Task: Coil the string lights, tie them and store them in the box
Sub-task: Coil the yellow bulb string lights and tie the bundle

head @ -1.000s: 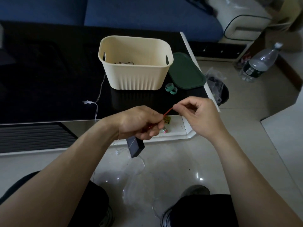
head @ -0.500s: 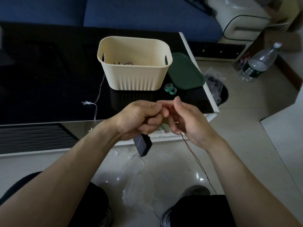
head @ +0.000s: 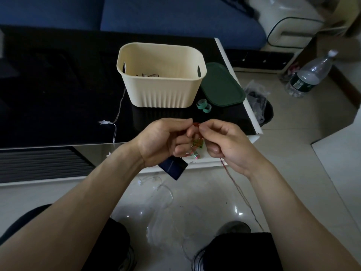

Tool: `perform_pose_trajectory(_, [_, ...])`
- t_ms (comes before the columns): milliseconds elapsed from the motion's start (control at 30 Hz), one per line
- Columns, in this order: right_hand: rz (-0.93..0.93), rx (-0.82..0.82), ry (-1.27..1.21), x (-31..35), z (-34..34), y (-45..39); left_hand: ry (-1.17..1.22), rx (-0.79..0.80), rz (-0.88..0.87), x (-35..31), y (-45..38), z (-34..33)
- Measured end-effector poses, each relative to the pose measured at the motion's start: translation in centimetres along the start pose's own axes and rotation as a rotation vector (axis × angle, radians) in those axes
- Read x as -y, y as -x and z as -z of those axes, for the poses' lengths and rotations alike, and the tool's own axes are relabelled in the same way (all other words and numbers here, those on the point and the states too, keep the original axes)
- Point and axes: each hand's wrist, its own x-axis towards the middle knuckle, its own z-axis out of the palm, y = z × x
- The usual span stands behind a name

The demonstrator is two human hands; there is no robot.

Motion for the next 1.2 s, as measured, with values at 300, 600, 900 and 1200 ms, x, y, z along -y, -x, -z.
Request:
perform_pose_trajectory(300, [0.062, -0.204, 0.198, 1.0, 1.2, 0.3, -0.016, 0.051, 0.021, -0.1, 0.1, 0.4])
perform_pose_trajectory(600, [0.044, -0.111, 0.174, 1.1, 0.5, 0.9, -0.002, 0.185, 0.067, 0.3, 0.0, 0.7])
perform_pose_trajectory(900, [-0.131, 0.116, -0.021, 0.4, 0.8, 0.5, 0.020, 0.124, 0.040, 0.3, 0.1, 0.0])
perform_pose_trajectory(1200, [0.004, -0.061, 0.167, 0.1, 0.1, 0.4, -0.135, 0.040, 0.117, -0.4, 0.0, 0.0])
